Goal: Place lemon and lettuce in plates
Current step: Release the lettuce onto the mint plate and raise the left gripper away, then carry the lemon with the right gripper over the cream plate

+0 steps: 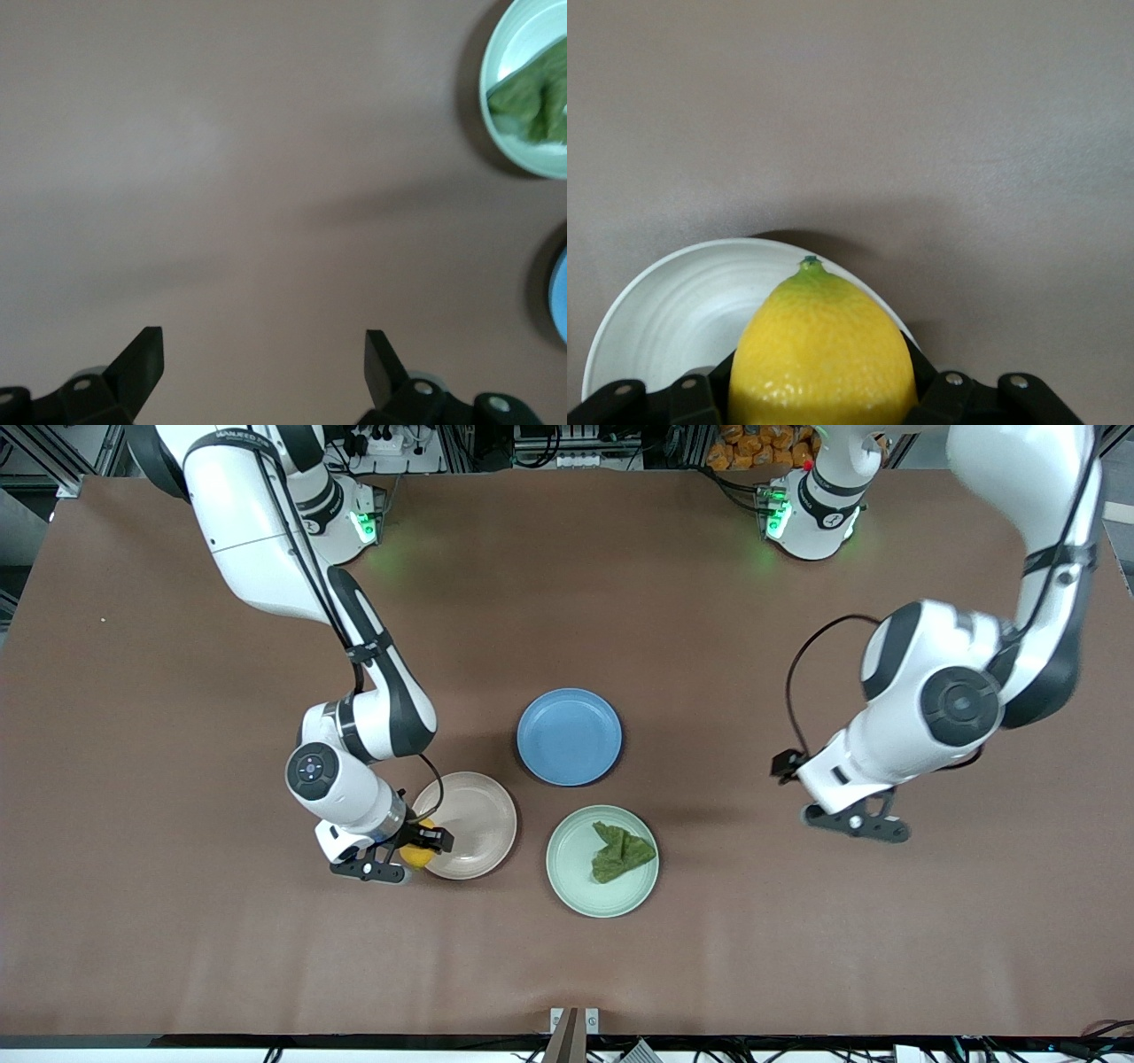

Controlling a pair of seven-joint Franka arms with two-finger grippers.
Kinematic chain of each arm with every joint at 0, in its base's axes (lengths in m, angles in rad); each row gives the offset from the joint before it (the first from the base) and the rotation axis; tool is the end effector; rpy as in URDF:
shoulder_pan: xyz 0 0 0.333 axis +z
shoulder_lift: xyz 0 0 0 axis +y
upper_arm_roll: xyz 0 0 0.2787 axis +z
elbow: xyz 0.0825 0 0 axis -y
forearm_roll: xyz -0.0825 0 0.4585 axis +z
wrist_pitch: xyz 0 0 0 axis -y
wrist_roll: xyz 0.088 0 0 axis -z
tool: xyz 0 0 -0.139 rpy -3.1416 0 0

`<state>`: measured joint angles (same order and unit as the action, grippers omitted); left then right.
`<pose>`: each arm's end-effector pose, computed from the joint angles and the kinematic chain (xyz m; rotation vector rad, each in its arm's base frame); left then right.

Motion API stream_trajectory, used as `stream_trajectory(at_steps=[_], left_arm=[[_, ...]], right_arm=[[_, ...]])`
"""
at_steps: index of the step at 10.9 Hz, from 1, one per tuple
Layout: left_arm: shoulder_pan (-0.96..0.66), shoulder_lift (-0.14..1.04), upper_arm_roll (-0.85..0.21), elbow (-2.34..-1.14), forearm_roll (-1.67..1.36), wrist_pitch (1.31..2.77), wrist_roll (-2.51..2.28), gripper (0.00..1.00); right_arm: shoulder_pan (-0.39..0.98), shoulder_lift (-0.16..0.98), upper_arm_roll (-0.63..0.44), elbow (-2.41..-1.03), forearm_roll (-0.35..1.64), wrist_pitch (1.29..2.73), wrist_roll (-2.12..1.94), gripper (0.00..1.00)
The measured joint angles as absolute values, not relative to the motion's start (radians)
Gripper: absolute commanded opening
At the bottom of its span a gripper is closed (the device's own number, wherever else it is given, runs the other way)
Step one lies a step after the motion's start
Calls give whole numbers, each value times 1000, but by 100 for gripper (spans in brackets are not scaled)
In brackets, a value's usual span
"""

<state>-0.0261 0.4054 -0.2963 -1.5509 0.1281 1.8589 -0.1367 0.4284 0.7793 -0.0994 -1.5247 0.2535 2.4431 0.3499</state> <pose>0.6881 -0.1990 0.3244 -3.0995 0.3250 0.1180 0.7136 0.2555 0.1048 -2.9760 0.2534 -0.1508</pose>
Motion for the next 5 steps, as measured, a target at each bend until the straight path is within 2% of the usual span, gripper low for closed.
stream_trajectory(at_steps=[2, 5], left_arm=[[9, 298, -296, -1549, 128, 1711, -150, 100], [40, 143, -296, -1570, 128, 1645, -150, 100]], right_arm=[[437, 792, -99, -1524, 254, 2443, 375, 42], [451, 810, -89, -1523, 254, 2443, 431, 44]])
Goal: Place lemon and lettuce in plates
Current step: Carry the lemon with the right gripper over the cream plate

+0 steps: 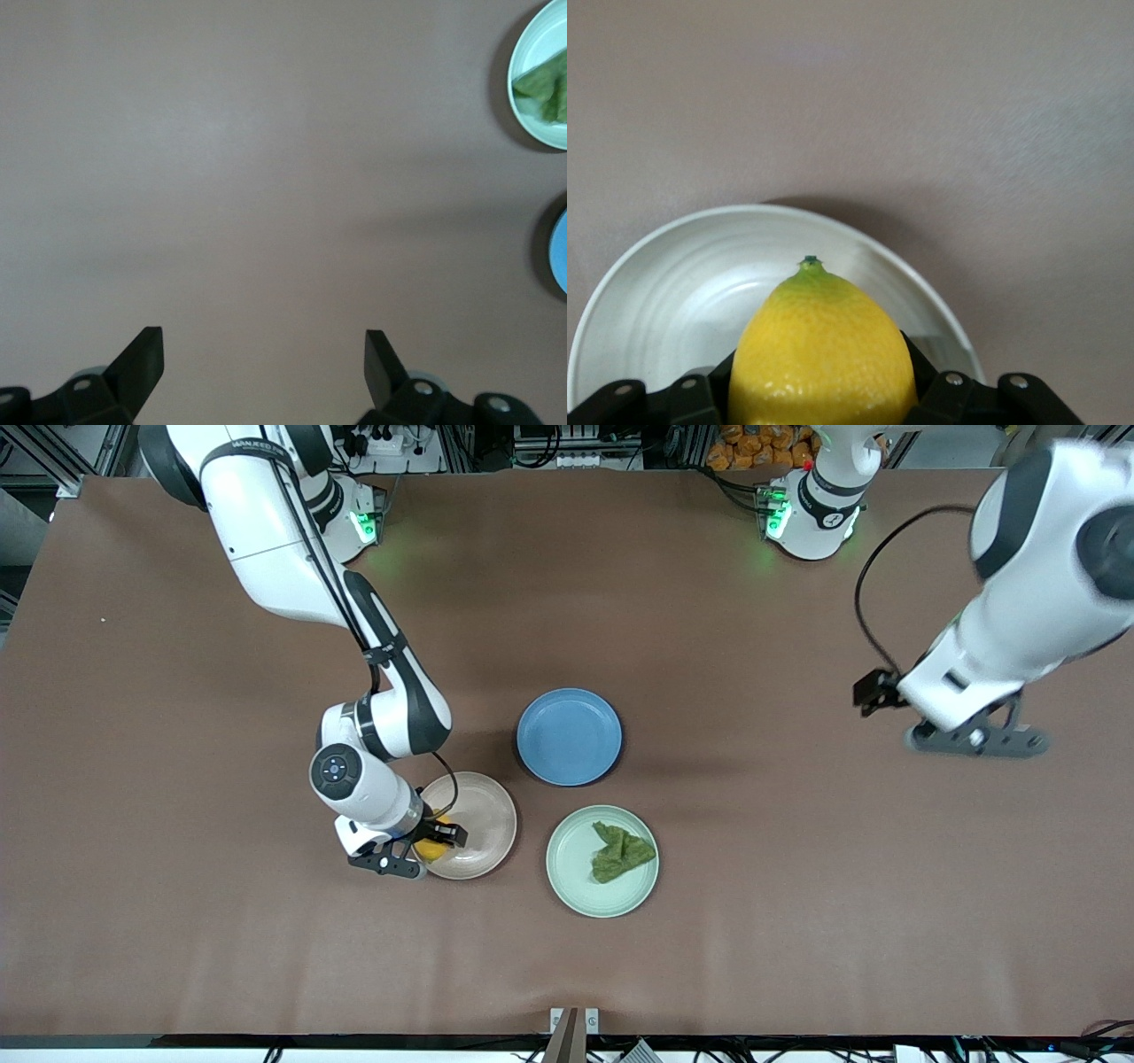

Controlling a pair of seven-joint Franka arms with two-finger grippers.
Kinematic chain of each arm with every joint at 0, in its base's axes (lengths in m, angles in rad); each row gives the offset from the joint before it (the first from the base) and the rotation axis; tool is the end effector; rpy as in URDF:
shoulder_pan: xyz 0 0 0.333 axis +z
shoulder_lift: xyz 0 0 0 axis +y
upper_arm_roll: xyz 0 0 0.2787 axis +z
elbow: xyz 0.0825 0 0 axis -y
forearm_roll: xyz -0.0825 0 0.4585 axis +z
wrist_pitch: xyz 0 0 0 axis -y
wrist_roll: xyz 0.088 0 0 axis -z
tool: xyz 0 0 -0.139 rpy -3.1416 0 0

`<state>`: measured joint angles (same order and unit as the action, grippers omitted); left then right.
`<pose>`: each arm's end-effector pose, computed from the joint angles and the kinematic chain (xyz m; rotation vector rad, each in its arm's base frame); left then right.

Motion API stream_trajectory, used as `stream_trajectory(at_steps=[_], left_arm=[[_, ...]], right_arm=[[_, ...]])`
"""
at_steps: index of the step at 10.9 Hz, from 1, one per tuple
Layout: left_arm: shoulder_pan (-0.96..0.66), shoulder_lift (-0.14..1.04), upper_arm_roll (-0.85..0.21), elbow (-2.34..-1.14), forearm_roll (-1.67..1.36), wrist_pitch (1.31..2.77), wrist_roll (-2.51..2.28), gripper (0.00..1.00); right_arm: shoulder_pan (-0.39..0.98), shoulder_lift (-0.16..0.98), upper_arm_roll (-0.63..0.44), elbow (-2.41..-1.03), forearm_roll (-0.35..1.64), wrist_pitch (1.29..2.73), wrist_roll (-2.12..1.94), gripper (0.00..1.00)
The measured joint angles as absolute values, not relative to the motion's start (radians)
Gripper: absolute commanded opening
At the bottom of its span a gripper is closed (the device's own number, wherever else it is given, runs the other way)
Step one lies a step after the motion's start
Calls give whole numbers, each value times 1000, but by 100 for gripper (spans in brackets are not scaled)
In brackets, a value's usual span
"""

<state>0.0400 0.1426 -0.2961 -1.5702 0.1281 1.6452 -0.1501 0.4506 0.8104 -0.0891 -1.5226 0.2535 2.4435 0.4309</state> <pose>0.6490 -0.1445 0.4736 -3.0392 0.1794 0.0649 0.6991 0.2751 0.0821 -2.9744 0.3333 -0.0963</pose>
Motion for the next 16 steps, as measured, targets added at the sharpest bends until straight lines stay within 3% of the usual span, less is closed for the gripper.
stream_trajectory(at_steps=[4, 5, 7, 16], left_arm=[[69, 32, -296, -1610, 128, 1640, -154, 100], [71, 26, -296, -1611, 128, 1636, -154, 100], [72, 15, -296, -1612, 126, 1633, -154, 100], [151, -51, -291, -1610, 26, 1627, -152, 100]], right_arm=[[472, 817, -80, -1521, 254, 2444, 495, 49], [479, 819, -79, -1521, 254, 2444, 509, 56], [487, 827, -79, -1522, 253, 2444, 518, 97], [481, 832, -86, -1505, 253, 2444, 521, 100]])
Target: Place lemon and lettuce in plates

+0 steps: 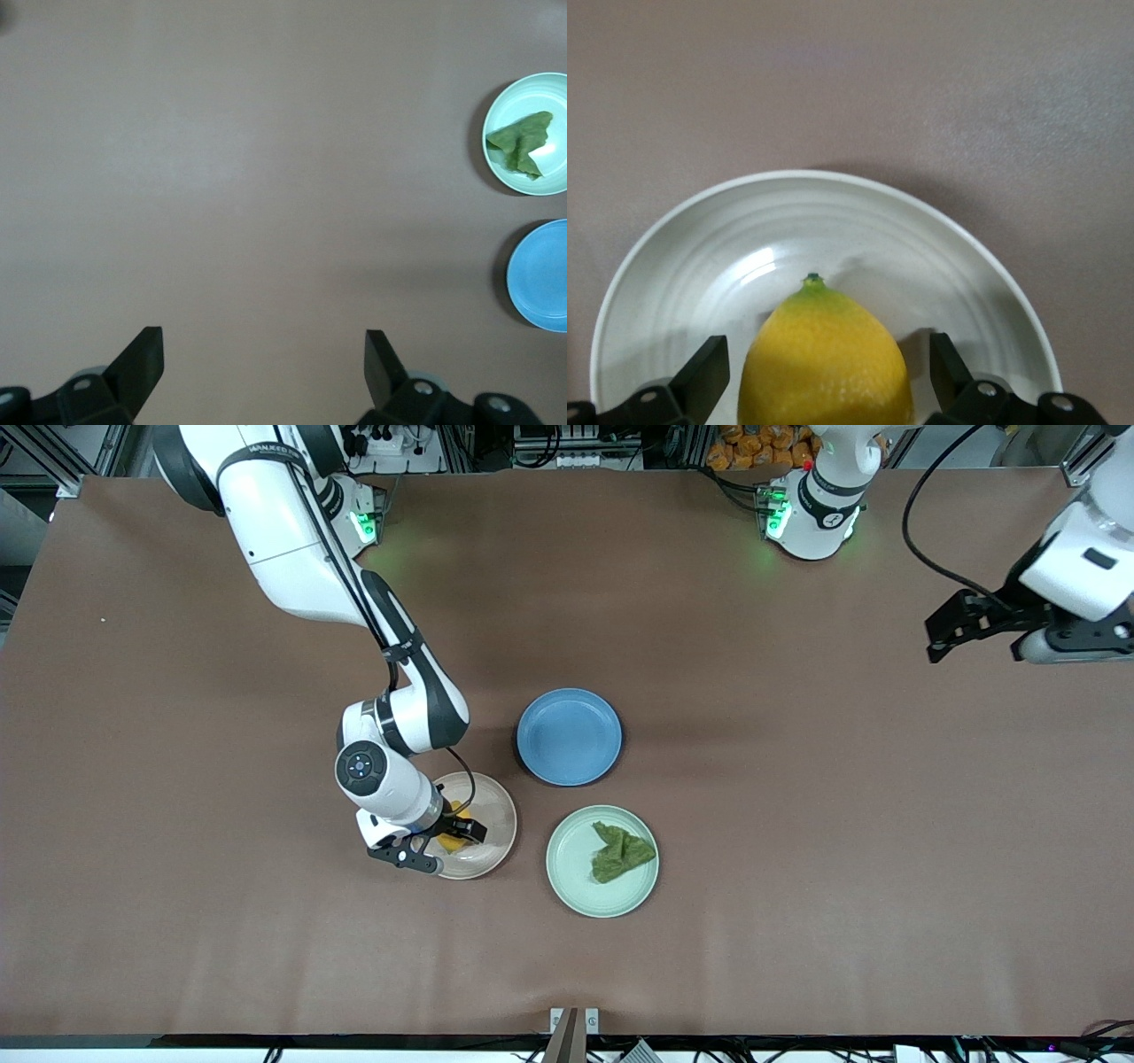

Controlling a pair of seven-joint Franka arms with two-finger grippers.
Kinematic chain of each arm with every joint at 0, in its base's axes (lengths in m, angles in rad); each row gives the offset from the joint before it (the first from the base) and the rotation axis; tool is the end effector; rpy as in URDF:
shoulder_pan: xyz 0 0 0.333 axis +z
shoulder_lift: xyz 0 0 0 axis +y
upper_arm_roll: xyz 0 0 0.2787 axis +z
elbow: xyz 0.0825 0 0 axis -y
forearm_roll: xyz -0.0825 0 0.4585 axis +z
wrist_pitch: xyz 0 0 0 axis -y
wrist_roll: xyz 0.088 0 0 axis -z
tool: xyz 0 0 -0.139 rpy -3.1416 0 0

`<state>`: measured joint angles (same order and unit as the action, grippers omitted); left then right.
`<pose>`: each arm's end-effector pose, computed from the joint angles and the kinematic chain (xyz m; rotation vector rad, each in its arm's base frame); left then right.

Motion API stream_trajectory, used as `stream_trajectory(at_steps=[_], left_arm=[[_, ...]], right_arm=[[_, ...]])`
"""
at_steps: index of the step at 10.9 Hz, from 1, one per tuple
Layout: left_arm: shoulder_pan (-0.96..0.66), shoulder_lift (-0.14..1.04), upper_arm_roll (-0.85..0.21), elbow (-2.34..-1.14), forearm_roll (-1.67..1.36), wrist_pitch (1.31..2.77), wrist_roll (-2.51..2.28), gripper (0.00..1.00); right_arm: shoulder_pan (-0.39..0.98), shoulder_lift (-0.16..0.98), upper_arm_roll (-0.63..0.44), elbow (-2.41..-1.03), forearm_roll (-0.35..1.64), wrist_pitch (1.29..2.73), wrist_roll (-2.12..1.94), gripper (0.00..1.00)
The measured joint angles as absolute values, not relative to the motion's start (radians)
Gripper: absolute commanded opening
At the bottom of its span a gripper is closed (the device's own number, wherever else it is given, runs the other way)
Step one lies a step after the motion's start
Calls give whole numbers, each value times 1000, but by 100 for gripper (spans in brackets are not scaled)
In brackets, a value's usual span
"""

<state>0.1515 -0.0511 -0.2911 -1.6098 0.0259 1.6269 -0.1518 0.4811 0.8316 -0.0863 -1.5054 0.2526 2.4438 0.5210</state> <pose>0.6174 -0.0865 0.5696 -3.1090 -0.0178 -0.1108 0.6906 0.2987 0.0746 -2.9627 0.4166 -0.0775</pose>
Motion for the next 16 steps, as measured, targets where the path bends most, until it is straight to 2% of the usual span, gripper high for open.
stream_trajectory(at_steps=[6, 8, 12, 16], left_arm=[[161, -67, -285, -1571, 8, 1615, -135, 100], [137, -67, -276, -1570, -25, 1615, -134, 100], [105, -69, -188, -1569, -28, 1615, -83, 100], [95, -63, -193, -1578, -28, 1595, -79, 100]], right_arm=[[462, 816, -117, -1385, 253, 2177, 520, 100], [439, 805, -121, -1369, 253, 2124, 500, 100], [364, 745, -125, -1367, 252, 2035, 370, 100], [264, 699, -126, -1401, 215, 1971, 161, 100]])
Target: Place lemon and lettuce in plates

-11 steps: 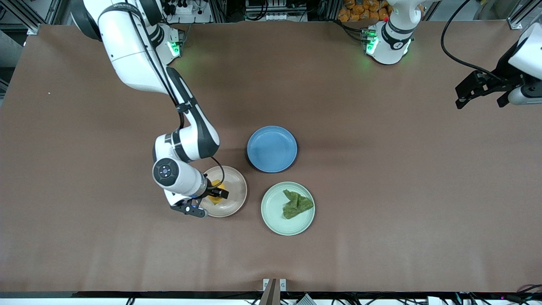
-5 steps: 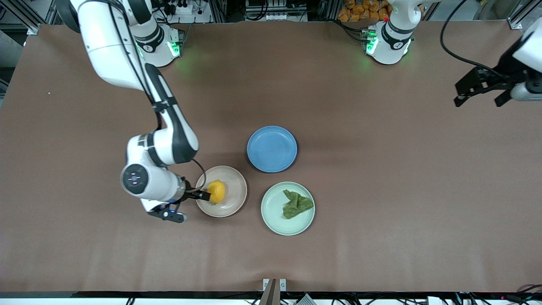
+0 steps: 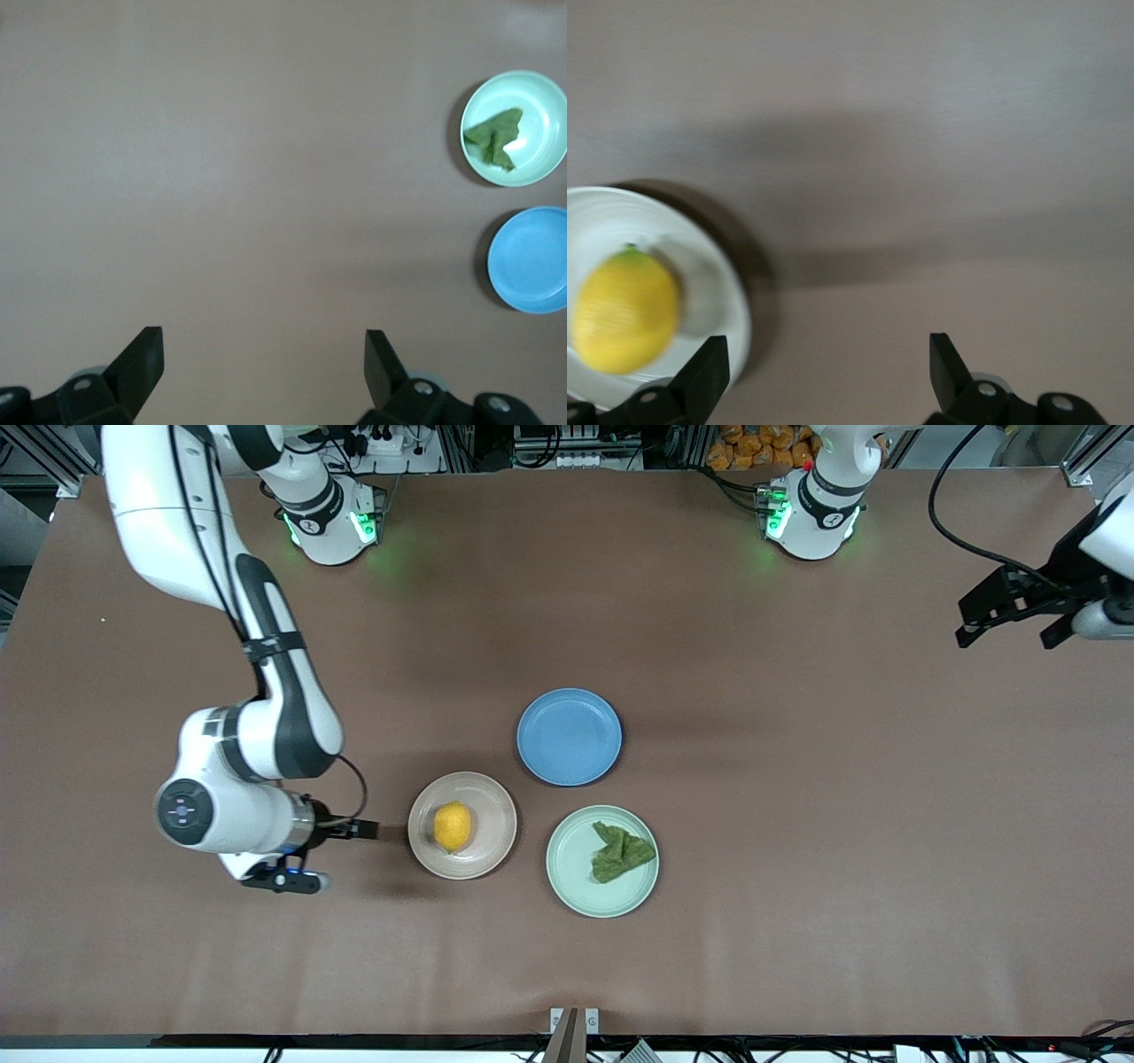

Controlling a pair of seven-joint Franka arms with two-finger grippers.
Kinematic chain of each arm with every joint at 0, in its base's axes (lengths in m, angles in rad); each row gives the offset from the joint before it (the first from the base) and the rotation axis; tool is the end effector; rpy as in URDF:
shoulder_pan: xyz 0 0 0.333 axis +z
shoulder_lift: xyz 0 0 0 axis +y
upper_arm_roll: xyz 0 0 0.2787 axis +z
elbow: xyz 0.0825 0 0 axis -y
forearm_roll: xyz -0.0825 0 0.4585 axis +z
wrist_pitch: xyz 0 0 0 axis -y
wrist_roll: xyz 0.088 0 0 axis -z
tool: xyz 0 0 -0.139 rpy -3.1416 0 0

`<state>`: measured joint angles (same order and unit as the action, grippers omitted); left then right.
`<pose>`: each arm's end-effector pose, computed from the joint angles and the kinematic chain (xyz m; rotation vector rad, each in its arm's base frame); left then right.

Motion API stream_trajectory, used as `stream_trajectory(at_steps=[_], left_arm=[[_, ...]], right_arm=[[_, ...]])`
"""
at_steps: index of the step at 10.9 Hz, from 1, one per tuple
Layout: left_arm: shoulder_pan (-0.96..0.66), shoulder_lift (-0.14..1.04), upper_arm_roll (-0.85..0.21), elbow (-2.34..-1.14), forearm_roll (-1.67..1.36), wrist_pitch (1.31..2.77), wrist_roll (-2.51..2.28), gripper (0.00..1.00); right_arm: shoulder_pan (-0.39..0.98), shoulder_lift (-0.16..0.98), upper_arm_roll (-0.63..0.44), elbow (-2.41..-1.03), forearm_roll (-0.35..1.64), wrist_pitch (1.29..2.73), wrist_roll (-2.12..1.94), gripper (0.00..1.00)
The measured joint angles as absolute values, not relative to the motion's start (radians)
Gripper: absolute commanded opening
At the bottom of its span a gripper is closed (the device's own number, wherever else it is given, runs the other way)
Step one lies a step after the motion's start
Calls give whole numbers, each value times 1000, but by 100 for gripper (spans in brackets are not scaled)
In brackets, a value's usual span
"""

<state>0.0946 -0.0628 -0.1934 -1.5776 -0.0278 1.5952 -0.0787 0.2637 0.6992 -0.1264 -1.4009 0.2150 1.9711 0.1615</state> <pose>0.6135 -0.0675 0.5921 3.1164 -0.0321 0.1209 0.7392 0.1327 0.1874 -3.0408 0.1459 0.2090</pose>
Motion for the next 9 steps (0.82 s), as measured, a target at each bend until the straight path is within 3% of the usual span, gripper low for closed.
stream_trajectory(at_steps=[9], left_arm=[[107, -27, -183, -1582, -27, 1574, -79, 100]], right_arm=[[66, 458, -115, -1650, 82, 1947, -168, 100]])
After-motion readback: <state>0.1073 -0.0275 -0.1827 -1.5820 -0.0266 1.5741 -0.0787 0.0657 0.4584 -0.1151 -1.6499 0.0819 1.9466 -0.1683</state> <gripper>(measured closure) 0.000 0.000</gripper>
